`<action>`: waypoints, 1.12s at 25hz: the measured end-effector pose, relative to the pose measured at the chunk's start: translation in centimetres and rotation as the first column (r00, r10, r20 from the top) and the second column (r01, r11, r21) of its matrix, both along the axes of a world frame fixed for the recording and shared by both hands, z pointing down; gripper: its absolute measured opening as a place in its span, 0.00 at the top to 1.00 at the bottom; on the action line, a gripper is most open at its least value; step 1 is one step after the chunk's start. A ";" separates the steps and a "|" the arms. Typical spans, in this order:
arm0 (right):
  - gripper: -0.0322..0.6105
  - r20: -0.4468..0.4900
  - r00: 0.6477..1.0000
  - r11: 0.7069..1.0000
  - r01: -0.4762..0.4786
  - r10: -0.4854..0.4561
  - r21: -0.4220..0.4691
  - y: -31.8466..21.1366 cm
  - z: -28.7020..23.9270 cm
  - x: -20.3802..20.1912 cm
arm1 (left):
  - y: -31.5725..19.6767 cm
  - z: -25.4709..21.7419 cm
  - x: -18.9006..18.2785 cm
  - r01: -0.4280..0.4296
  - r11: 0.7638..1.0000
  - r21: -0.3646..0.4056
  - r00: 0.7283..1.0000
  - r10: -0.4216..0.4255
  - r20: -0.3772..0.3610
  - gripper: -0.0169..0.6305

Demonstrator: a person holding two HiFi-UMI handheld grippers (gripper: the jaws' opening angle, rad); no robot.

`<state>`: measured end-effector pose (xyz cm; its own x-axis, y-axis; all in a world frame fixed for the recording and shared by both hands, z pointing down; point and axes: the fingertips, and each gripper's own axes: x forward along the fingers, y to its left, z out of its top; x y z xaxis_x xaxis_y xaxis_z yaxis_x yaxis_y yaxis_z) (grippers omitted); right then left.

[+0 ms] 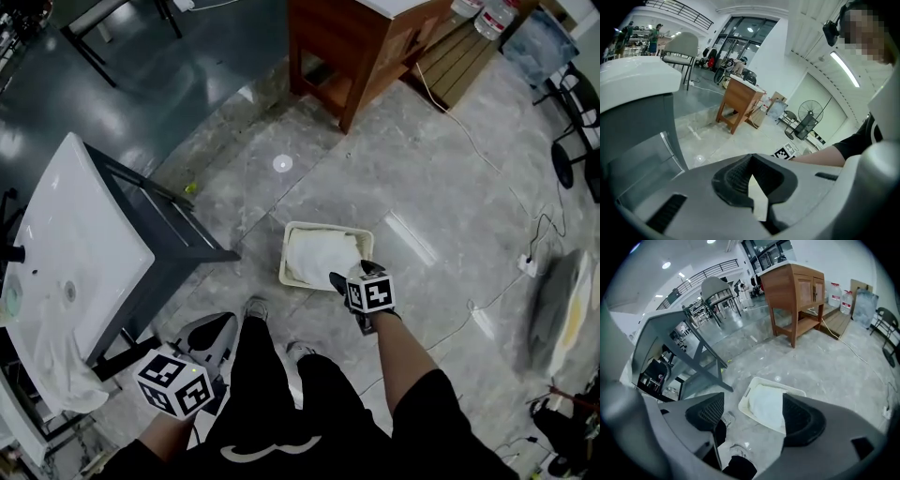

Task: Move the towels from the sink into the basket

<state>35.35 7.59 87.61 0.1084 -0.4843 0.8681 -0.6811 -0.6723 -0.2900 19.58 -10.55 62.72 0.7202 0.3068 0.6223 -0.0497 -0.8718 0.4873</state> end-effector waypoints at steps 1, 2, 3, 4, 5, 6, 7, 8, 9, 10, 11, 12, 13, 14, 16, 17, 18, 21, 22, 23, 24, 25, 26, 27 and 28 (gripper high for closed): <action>0.38 0.006 1.000 1.000 -0.006 0.006 0.003 0.4 0.1 -0.1 | 0.3 0.1 0.0 -0.003 1.000 -0.004 1.000 0.003 0.001 0.97; 0.38 0.012 1.000 1.000 -0.011 0.011 0.007 0.9 0.0 -0.2 | 0.7 0.2 0.1 -0.007 1.000 -0.008 1.000 0.007 0.001 0.97; 0.38 0.018 1.000 1.000 -0.015 0.015 0.012 1.2 -0.1 -0.3 | 0.9 0.1 0.1 -0.010 1.000 -0.011 1.000 0.010 0.001 0.97; 0.38 0.024 1.000 1.000 -0.015 0.015 0.016 1.4 -0.3 -0.4 | 1.1 0.0 0.2 -0.011 1.000 -0.011 1.000 0.011 0.000 0.97; 0.38 0.028 1.000 1.000 -0.014 0.014 0.020 1.6 -0.5 -0.4 | 1.2 -0.2 0.1 -0.008 1.000 -0.010 1.000 0.008 -0.002 0.97; 0.38 0.027 1.000 1.000 -0.013 0.012 0.027 1.7 -0.9 -0.4 | 1.3 -0.4 0.1 -0.003 1.000 -0.008 1.000 0.003 -0.005 0.97; 0.38 0.020 1.000 0.999 -0.012 0.011 0.038 1.7 -1.5 -0.4 | 1.4 -0.7 0.0 0.003 1.000 -0.007 1.000 -0.003 -0.011 0.97; 0.38 0.006 1.000 0.999 -0.008 0.007 0.054 1.7 -2.3 -0.3 | 1.5 -1.0 0.0 0.008 1.000 -0.005 1.000 -0.009 -0.018 0.97; 0.38 -0.012 1.000 0.998 0.003 -0.002 0.070 1.6 -3.3 -0.3 | 1.7 -1.4 -0.1 0.013 1.000 -0.004 1.000 -0.013 -0.027 0.97; 0.38 -0.032 0.999 0.996 0.023 -0.020 0.083 1.5 -4.4 -0.5 | 1.9 -1.7 -0.1 0.019 1.000 -0.004 0.999 -0.019 -0.036 0.97; 0.38 -0.050 0.998 0.994 0.050 -0.045 0.096 1.2 -5.4 -0.8 | 2.0 -2.1 -0.3 0.025 1.000 -0.003 0.999 -0.025 -0.044 0.97; 0.38 -0.065 0.995 0.991 0.078 -0.071 0.109 0.9 -6.4 -1.2 | 2.1 -2.5 -0.5 0.034 0.999 -0.002 0.998 -0.034 -0.052 0.97; 0.38 -0.075 0.992 0.987 0.107 -0.098 0.124 0.5 -7.5 -1.7 | 2.2 -3.0 -0.7 0.044 0.999 0.000 0.997 -0.044 -0.060 0.97; 0.38 -0.080 0.989 0.981 0.135 -0.124 0.142 0.1 -8.7 -2.1 | 2.3 -3.6 -1.0 0.055 0.998 0.001 0.996 -0.055 -0.069 0.97; 0.38 -0.087 0.981 0.966 0.187 -0.174 0.180 -0.7 -11.4 -3.2 | 2.6 -5.2 -1.9 0.075 0.997 -0.003 0.994 -0.075 -0.085 0.97; 0.38 -0.095 0.976 0.957 0.211 -0.195 0.201 -1.1 -13.1 -3.7 | 2.7 -6.1 -2.4 0.084 0.996 -0.005 0.992 -0.084 -0.094 0.97; 0.38 -0.109 0.971 0.945 0.234 -0.214 0.226 -1.7 -15.0 -4.1 | 2.6 -7.0 -3.0 0.096 0.995 -0.005 0.990 -0.096 -0.105 0.97; 0.38 -0.202 0.942 0.895 0.321 -0.268 0.309 -4.6 -21.7 -4.7 | 1.7 -10.1 -4.7 0.161 0.987 0.010 0.974 -0.157 -0.162 0.97; 0.38 -0.242 0.928 0.873 0.355 -0.284 0.335 -5.6 -24.1 -4.9 | 1.4 -11.2 -5.3 0.189 0.982 0.017 0.966 -0.183 -0.183 0.97; 0.38 -0.277 0.913 0.848 0.387 -0.298 0.362 -6.5 -26.5 -5.4 | 1.2 -12.3 -6.0 0.215 0.976 0.022 0.957 -0.206 -0.203 0.97; 0.38 -0.303 0.901 0.823 0.414 -0.310 0.389 -7.2 -28.9 -6.2 | 1.2 -13.3 -6.8 0.237 0.971 0.027 0.949 -0.226 -0.219 0.97; 0.38 -0.323 0.890 0.797 0.438 -0.321 0.415 -7.7 -31.1 -7.0 | 1.2 -14.4 -7.5 0.256 0.966 0.032 0.941 -0.242 -0.235 0.97; 0.38 -0.338 0.880 0.772 0.461 -0.334 0.438 -8.3 -33.1 -8.0 | 1.2 -15.5 -8.3 0.272 0.962 0.038 0.934 -0.254 -0.251 0.97; 0.38 -0.351 0.869 0.748 0.484 -0.349 0.454 -8.8 -34.9 -8.9 | 1.2 -16.6 -9.1 0.286 0.957 0.044 0.926 -0.265 -0.268 0.97; 0.38 -0.362 0.858 0.727 0.506 -0.365 0.465 -9.5 -36.5 -10.0 | 1.1 -17.6 -10.1 0.301 0.952 0.051 0.918 -0.275 -0.284 0.97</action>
<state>25.38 -1.87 51.12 -0.0706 -0.8966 0.4372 -0.9513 -0.0713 -0.2999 9.49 -9.41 45.11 0.9136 0.0112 0.4066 -0.1832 -0.8811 0.4360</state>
